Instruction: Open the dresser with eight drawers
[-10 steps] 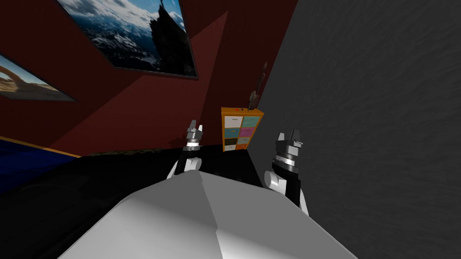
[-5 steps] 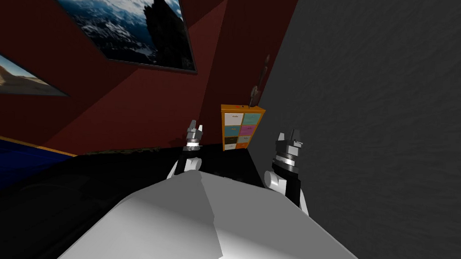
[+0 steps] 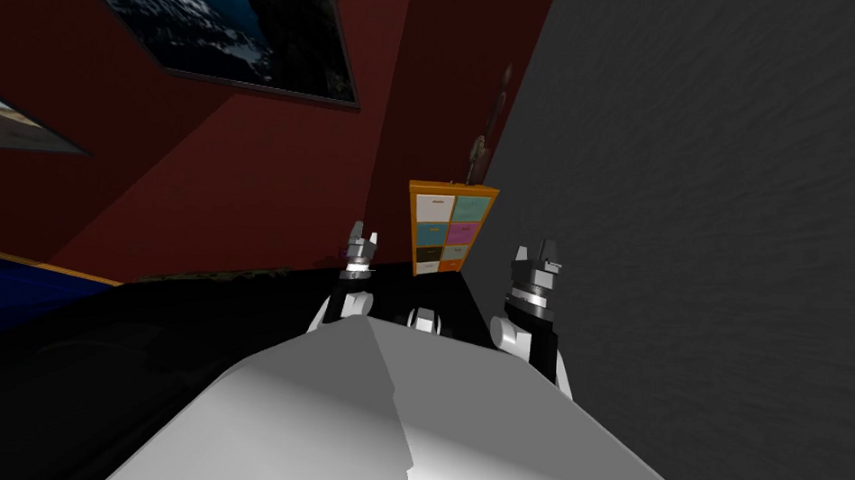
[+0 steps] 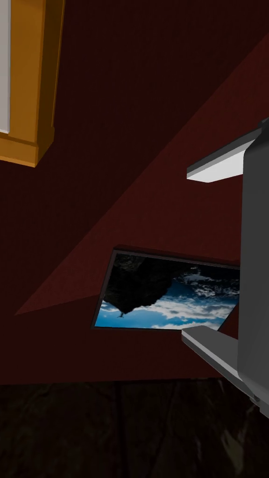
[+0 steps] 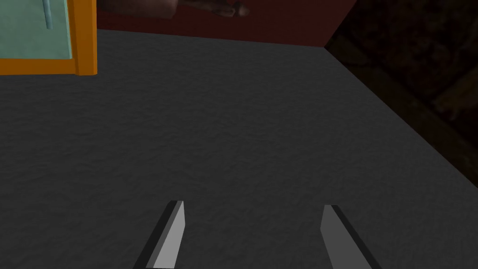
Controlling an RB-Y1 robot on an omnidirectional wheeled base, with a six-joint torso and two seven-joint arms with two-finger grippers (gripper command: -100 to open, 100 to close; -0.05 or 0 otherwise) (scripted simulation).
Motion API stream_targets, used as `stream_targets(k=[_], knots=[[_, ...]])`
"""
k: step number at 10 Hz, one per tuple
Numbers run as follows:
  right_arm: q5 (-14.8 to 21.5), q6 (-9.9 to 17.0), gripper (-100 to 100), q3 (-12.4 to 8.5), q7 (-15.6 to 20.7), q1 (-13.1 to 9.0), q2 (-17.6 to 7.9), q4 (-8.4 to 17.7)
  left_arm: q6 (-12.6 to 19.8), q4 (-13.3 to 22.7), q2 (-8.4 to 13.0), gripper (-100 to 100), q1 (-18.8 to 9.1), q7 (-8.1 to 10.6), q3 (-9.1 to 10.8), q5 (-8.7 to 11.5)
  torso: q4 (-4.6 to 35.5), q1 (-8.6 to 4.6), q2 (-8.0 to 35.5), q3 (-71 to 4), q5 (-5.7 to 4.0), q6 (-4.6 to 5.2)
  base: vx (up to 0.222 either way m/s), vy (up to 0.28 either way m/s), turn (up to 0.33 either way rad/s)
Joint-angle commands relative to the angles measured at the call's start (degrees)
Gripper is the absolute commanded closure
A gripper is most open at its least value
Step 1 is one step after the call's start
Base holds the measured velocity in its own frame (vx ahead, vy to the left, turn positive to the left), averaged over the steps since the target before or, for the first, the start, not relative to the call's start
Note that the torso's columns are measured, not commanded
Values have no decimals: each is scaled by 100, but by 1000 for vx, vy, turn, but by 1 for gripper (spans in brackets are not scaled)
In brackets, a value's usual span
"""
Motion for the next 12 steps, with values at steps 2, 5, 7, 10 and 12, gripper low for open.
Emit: stream_targets(k=[2,5,7,10,12], knots=[[0,0,0,0,0,1,0,1,-89,319,638,-100,-70,8,13,11,70,-4,60,-143,-1,0,70,-46,4],[0,0,0,0,0,1,0,0,-181,710,953,-100,-184,16,39,26,79,2,74,-144,0,0,103,-57,6],[0,0,0,0,0,1,0,0,-247,986,1043,-100,-265,22,58,37,81,0,83,-139,0,-1,103,-64,6],[0,0,0,0,0,1,0,0,-348,1384,1050,-100,-383,31,86,54,81,3,82,-139,0,0,98,-67,5],[0,0,0,0,0,1,0,0,-413,1634,994,-100,-457,37,104,64,81,2,81,-140,0,0,88,-56,7]])
